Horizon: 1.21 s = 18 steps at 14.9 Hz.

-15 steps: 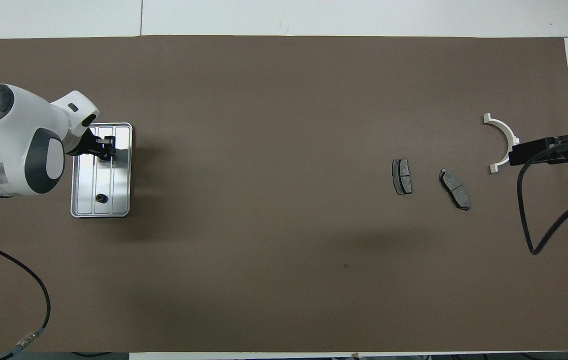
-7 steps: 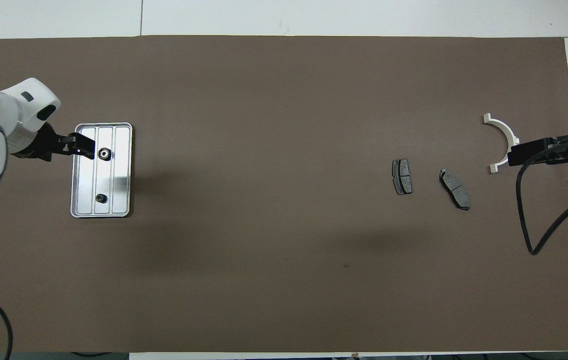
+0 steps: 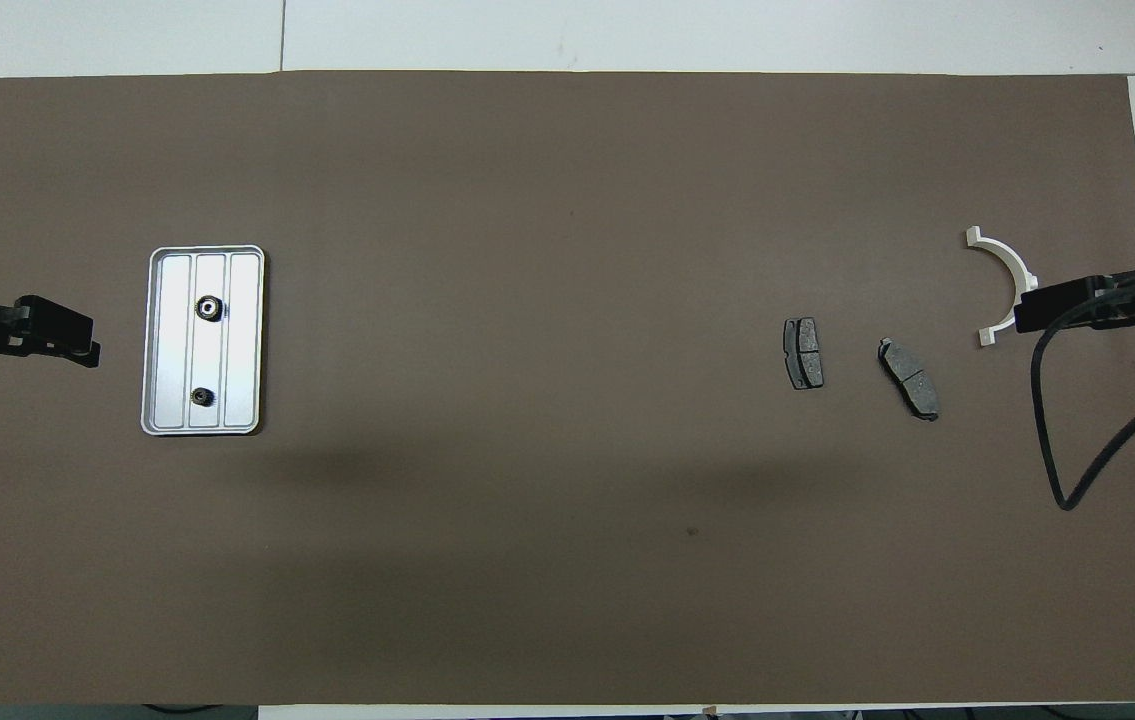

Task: Pick bearing gear from pile to tray

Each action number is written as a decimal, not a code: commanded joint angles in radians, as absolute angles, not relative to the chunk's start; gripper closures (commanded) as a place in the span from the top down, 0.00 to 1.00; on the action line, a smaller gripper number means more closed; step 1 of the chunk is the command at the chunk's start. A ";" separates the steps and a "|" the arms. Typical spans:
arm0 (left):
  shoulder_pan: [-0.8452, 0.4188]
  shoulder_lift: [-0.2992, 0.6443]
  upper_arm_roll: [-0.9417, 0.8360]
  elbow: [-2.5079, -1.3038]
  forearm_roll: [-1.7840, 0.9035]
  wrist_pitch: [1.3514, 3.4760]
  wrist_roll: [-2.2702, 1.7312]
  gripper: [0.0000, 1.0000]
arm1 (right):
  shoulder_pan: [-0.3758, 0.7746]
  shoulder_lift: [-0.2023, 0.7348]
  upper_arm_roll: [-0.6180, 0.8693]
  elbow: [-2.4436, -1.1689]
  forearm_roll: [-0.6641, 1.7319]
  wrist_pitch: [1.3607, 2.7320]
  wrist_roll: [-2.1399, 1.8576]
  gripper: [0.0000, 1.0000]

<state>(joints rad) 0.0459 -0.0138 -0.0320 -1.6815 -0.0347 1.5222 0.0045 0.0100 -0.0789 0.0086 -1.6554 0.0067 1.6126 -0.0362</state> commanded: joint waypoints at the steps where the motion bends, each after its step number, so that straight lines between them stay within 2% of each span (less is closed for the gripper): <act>1: -0.004 -0.037 -0.011 -1.692 -0.058 1.494 0.011 1.00 | -0.002 -0.087 0.015 -1.669 0.011 1.618 -0.038 1.00; 5: -0.017 -0.034 0.005 -1.692 -0.057 1.542 0.011 1.00 | -0.005 -0.089 0.015 -1.671 0.011 1.617 -0.038 1.00; 11: -0.023 0.011 0.008 -1.622 -0.049 1.542 0.012 1.00 | -0.003 -0.089 0.015 -1.671 0.011 1.612 -0.040 1.00; 18: -0.015 0.003 -0.001 -1.591 -0.049 1.508 0.008 1.00 | -0.002 -0.090 0.015 -1.671 0.011 1.612 -0.040 1.00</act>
<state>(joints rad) -0.0075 -0.0081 -0.0077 -1.6210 -0.0453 1.5352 0.0050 0.0097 -0.0789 0.0079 -1.6557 0.0067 1.6119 -0.0362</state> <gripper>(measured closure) 0.000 0.000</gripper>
